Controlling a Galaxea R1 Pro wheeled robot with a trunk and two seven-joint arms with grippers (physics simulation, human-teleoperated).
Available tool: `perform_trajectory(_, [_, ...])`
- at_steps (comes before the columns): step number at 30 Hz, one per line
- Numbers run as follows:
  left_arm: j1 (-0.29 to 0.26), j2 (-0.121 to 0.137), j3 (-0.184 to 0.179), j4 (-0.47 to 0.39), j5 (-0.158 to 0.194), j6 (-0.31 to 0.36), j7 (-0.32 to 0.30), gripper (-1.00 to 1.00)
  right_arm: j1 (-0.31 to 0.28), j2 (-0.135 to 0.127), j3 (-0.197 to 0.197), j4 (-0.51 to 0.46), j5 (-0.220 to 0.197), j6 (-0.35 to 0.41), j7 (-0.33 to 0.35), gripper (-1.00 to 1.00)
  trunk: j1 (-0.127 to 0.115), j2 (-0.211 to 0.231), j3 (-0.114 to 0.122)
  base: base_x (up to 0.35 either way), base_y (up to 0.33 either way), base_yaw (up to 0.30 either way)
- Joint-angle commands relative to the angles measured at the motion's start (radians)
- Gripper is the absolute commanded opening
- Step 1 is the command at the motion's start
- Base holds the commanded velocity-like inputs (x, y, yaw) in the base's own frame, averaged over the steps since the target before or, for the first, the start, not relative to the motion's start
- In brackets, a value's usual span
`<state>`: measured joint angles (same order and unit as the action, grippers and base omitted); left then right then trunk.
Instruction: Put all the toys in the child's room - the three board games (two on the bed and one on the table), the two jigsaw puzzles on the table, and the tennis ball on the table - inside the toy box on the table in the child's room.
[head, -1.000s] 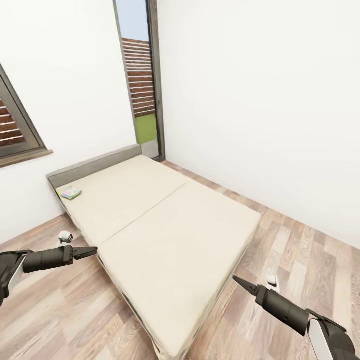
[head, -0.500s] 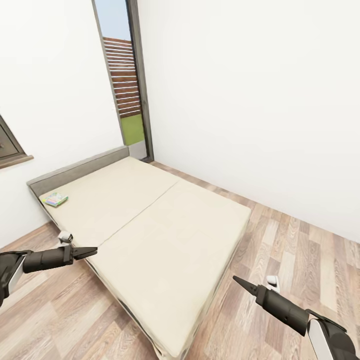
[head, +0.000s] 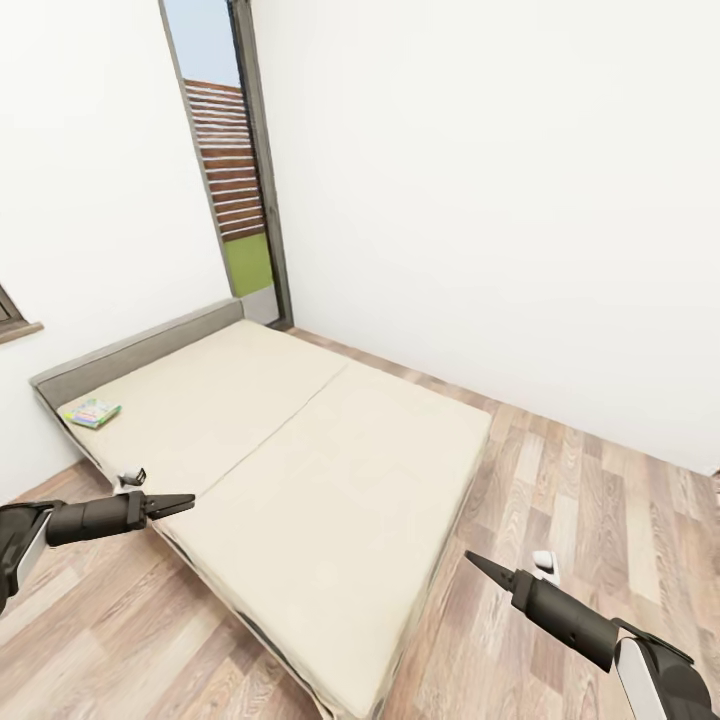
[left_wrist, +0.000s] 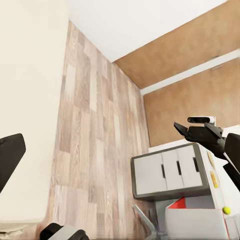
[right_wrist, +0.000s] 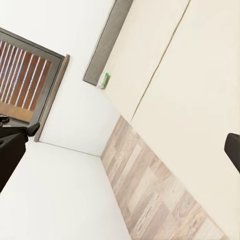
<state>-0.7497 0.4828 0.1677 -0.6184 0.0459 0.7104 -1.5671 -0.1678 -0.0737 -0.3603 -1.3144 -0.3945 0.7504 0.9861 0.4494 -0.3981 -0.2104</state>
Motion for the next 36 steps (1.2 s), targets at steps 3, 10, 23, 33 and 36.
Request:
perform_trajectory(3, [0.000,0.000,0.000,0.000,0.000,0.011,-0.004,1.00,-0.001,0.000,-0.001,0.000,-0.003,0.006,0.002,1.00,0.001,-0.002,0.000,0.000,0.084,-0.126])
perform_trajectory(10, [0.000,0.001,0.000,-0.001,0.000,0.011,-0.004,1.00,-0.001,0.000,-0.002,-0.003,-0.003,0.006,0.002,1.00,0.001,-0.002,0.002,0.000,0.027,-0.041])
perform_trajectory(23, [0.000,0.001,0.000,-0.001,0.000,0.011,-0.004,1.00,-0.001,0.000,-0.002,0.000,-0.004,0.006,0.002,1.00,0.001,-0.002,0.002,0.000,0.106,-0.116])
perform_trajectory(33, [0.000,0.000,0.000,0.000,0.000,0.011,-0.004,1.00,-0.001,0.000,-0.002,0.001,-0.006,0.006,0.000,1.00,0.001,-0.002,0.002,0.000,0.244,-0.270])
perform_trajectory(36, [0.000,0.001,0.000,-0.001,0.000,0.011,-0.004,1.00,-0.001,0.000,-0.002,0.001,-0.006,0.006,0.000,1.00,0.001,-0.002,0.002,0.000,0.109,-0.278])
